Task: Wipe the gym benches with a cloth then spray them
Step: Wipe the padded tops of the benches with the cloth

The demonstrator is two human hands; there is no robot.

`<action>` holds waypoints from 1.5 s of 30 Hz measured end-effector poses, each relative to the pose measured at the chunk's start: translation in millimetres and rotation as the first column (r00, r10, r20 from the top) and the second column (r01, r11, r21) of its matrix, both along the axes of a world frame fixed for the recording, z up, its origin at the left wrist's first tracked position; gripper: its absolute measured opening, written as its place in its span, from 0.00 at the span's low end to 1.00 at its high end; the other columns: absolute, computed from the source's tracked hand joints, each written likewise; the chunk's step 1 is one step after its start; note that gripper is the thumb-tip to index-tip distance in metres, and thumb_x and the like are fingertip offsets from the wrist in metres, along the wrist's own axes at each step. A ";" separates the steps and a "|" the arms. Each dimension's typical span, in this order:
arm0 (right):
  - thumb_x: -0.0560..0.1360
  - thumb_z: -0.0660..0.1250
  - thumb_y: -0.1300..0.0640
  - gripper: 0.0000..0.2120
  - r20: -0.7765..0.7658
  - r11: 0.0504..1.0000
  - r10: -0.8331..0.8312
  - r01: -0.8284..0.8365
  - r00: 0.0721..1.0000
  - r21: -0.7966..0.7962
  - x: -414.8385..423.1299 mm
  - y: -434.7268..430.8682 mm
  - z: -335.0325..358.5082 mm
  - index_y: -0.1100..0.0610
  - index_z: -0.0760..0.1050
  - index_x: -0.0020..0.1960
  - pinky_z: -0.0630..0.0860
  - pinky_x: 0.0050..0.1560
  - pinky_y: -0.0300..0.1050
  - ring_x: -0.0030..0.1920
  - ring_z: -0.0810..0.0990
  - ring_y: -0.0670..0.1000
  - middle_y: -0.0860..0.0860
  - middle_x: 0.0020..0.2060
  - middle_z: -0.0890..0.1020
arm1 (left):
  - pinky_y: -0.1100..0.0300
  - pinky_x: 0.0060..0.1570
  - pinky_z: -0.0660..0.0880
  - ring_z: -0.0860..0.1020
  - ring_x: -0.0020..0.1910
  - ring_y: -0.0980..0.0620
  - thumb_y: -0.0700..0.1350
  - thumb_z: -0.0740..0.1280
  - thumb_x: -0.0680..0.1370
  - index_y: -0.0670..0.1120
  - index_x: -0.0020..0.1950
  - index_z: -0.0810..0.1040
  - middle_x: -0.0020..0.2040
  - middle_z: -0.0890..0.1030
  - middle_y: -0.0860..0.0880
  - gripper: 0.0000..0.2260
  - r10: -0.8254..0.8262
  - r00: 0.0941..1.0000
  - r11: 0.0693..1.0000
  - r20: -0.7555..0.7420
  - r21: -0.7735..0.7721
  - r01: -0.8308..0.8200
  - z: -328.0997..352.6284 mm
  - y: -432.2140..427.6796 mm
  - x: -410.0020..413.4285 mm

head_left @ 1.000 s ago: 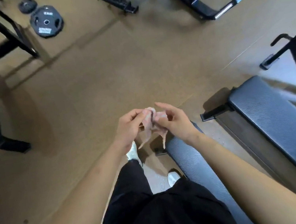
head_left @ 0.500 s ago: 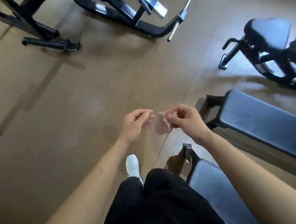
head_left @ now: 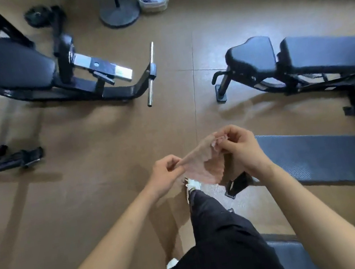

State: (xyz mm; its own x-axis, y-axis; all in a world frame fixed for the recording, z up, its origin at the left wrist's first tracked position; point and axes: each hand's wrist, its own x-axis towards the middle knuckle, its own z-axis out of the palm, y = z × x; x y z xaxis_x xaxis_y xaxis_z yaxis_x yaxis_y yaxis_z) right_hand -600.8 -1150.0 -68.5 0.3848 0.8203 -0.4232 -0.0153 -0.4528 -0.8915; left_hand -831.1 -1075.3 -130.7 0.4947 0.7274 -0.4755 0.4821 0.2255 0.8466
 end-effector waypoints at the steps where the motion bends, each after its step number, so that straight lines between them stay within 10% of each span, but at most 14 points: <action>1: 0.76 0.69 0.69 0.05 0.014 0.998 -0.059 0.059 0.998 -0.017 17.3 18.5 -7.1 0.60 0.80 0.47 0.80 0.47 0.46 0.42 0.82 0.53 0.61 0.42 0.85 | 0.69 0.36 0.70 0.72 0.30 0.66 0.33 0.72 0.78 0.45 0.45 0.80 0.34 0.78 0.54 0.07 0.007 1.000 1.000 -0.003 -0.021 -0.008 -3.0 22.8 16.7; 12: 0.76 0.73 0.58 0.12 0.190 0.989 -0.087 0.108 0.978 -0.102 153.1 254.6 -11.4 0.54 0.81 0.59 0.83 0.53 0.48 0.50 0.83 0.49 0.49 0.49 0.84 | 0.51 0.44 0.80 0.80 0.40 0.50 0.46 0.75 0.75 0.51 0.46 0.83 0.38 0.82 0.52 0.03 0.215 0.975 0.976 0.051 -0.023 -0.215 19.9 291.5 196.8; 18: 0.76 0.73 0.61 0.09 0.040 0.986 -0.135 0.138 0.990 -0.094 191.0 410.9 -9.0 0.57 0.80 0.56 0.82 0.50 0.50 0.47 0.84 0.56 0.60 0.48 0.85 | 0.54 0.51 0.81 0.84 0.49 0.52 0.49 0.74 0.77 0.60 0.48 0.83 0.45 0.86 0.54 0.05 0.037 0.993 0.999 0.109 0.021 -0.039 15.2 427.4 275.3; 24: 0.77 0.72 0.59 0.18 0.044 0.962 -0.262 0.264 0.964 -0.071 249.1 542.3 1.8 0.58 0.75 0.66 0.81 0.47 0.42 0.47 0.83 0.54 0.60 0.49 0.83 | 0.70 0.40 0.77 0.83 0.42 0.61 0.43 0.75 0.77 0.49 0.59 0.84 0.48 0.86 0.52 0.10 -0.100 0.985 0.994 0.139 0.054 0.093 22.3 564.9 343.1; 37: 0.78 0.71 0.62 0.11 -0.093 0.958 -0.285 0.282 0.954 -0.046 450.4 737.1 -10.3 0.59 0.81 0.60 0.80 0.48 0.38 0.47 0.84 0.47 0.57 0.50 0.86 | 0.53 0.44 0.81 0.84 0.41 0.56 0.55 0.74 0.71 0.56 0.45 0.82 0.41 0.85 0.57 0.06 -0.259 0.966 0.937 0.022 0.248 0.245 25.0 778.8 553.2; 45: 0.76 0.74 0.61 0.11 -0.133 0.920 -0.391 0.393 0.910 -0.019 610.4 844.7 -21.2 0.55 0.81 0.58 0.79 0.41 0.39 0.41 0.80 0.47 0.51 0.43 0.83 | 0.60 0.39 0.77 0.82 0.34 0.56 0.42 0.77 0.75 0.53 0.43 0.83 0.35 0.85 0.54 0.07 -0.311 0.950 0.933 -0.023 0.181 0.310 40.7 901.1 728.4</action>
State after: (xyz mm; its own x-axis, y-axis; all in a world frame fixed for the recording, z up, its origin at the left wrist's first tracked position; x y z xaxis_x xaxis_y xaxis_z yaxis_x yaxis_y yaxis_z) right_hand 9.7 -305.3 -89.8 0.6173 0.6183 -0.4865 -0.3076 -0.3794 -0.8726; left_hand -102.7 -174.2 -89.9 0.7121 0.6103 -0.3472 0.4986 -0.0913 0.8620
